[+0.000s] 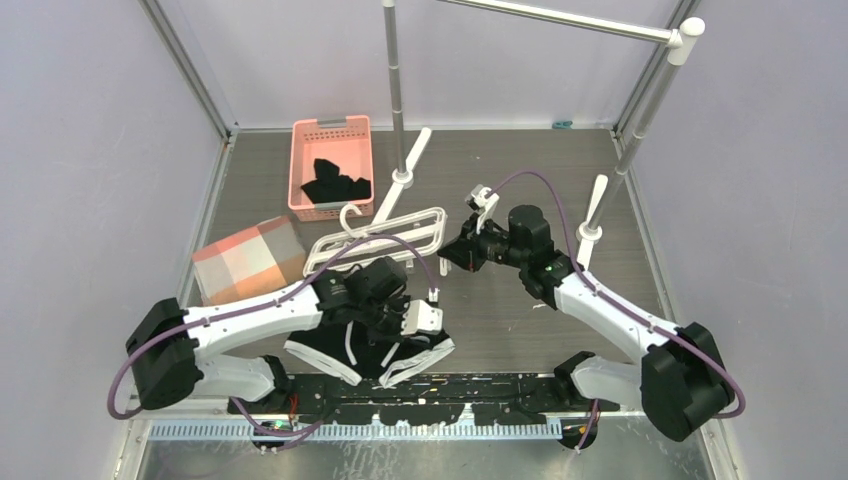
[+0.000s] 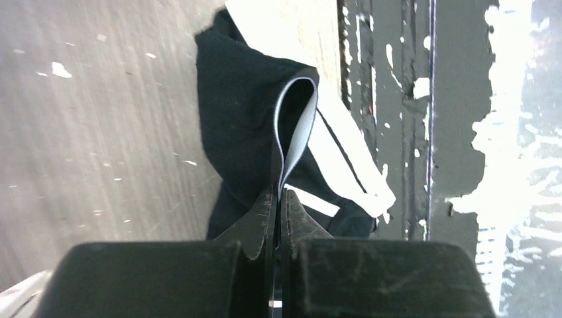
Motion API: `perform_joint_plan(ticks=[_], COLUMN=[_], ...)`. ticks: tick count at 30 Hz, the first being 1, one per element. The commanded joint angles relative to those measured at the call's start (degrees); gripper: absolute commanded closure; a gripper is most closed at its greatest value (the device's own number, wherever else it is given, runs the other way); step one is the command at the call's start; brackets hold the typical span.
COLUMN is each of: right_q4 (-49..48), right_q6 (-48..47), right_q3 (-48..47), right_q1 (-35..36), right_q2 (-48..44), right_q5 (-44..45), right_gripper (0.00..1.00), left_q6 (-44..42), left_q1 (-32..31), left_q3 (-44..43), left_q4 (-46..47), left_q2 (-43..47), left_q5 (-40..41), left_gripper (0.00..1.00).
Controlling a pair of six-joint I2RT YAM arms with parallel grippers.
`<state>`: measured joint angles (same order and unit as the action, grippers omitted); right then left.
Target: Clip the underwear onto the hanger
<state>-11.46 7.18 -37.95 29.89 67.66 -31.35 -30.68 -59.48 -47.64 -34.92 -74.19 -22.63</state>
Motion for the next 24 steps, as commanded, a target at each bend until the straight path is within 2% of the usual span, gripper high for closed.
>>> perform_joint_plan(ticks=[1,6,14,24], right_q4=[-3.4,-3.1,-3.2,-2.0], right_q6=[5.1,10.1,16.1,18.9], right_q3=[1.7,2.7,4.3,5.9], right_q1=[0.4,0.7,3.1,5.6], right_q2=[-5.6,-8.8,-10.3,-11.6], right_q5=[-1.7,-1.0,-2.1,-1.2], right_gripper=[0.99,0.99,0.99,0.99], left_q6=[3.8,5.0,4.6,5.1], left_q1=[0.6,0.8,0.9,1.0], left_q3=[-0.4,-2.7,-7.5,-11.5], left_q4=[6.7,7.2,7.5,7.8], left_q2=[4.5,3.8,-0.8,-4.1], left_q5=[1.8,4.4,3.3,4.3], left_gripper=[1.0,1.0,1.0,1.0])
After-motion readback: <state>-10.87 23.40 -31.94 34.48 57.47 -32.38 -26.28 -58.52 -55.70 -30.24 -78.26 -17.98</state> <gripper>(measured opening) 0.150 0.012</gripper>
